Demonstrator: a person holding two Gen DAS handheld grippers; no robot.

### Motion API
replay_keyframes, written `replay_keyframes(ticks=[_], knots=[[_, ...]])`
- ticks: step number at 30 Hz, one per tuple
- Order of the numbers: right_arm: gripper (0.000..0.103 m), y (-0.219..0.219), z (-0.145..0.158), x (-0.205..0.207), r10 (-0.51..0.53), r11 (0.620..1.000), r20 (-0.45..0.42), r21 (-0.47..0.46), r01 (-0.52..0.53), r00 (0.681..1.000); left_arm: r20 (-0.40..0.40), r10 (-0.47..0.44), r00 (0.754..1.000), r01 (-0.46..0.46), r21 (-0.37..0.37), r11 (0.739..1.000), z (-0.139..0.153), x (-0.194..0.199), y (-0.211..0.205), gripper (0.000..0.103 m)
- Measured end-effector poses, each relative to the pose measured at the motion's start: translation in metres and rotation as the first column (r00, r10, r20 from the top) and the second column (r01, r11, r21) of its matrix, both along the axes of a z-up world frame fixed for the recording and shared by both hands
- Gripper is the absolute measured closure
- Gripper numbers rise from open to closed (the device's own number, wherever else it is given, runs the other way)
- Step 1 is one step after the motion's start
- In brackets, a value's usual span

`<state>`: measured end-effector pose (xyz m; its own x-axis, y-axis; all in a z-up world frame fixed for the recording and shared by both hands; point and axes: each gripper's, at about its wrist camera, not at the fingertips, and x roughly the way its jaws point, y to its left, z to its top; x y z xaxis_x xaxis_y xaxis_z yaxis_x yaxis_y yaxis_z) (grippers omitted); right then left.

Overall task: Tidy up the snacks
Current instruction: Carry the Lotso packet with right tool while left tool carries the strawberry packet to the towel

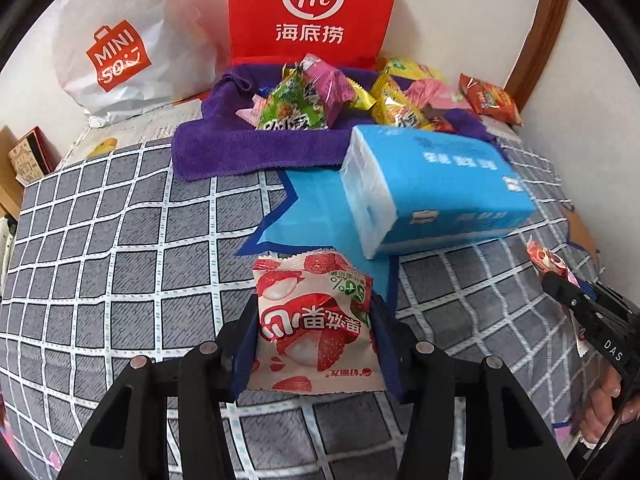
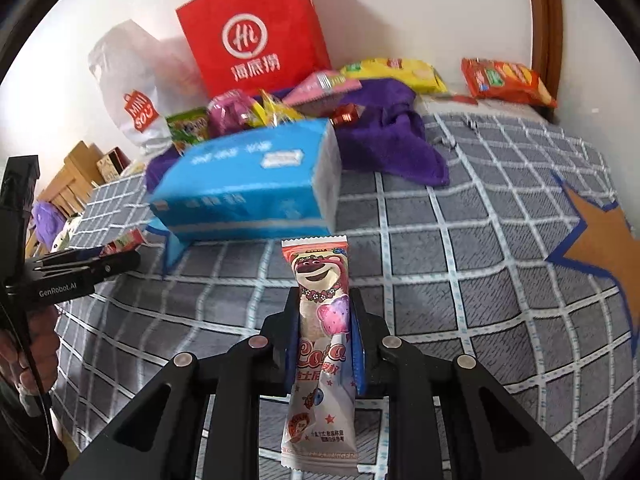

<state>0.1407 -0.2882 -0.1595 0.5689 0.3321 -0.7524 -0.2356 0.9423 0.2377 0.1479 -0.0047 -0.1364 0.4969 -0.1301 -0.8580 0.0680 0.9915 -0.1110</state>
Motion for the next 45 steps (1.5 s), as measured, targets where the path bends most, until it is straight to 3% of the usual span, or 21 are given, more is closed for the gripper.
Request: replay_keyframes(ticks=[21,34,45], knots=[[0.082,0.027,0.102,-0.02,0.002,0.998,0.168,-0.065,0.009,0.986,0.097,-0.055,0.994,0.065,-0.108,0.992,0.074,-0.006,-0.01,0.054],[0.081,0.045,0.136,0.034,-0.022,0.996,0.19,-0.085,0.039,0.982,0.142,-0.035,0.989,0.049,-0.093,0.994,0.117,0.032,0.002,0.054],[0.081,0.065,0.15,0.099,0.006,0.996,0.219,-0.086,0.013,0.976,0.132,-0.007,0.991,0.018,-0.078,0.997,0.123,0.093,0.011,0.054]])
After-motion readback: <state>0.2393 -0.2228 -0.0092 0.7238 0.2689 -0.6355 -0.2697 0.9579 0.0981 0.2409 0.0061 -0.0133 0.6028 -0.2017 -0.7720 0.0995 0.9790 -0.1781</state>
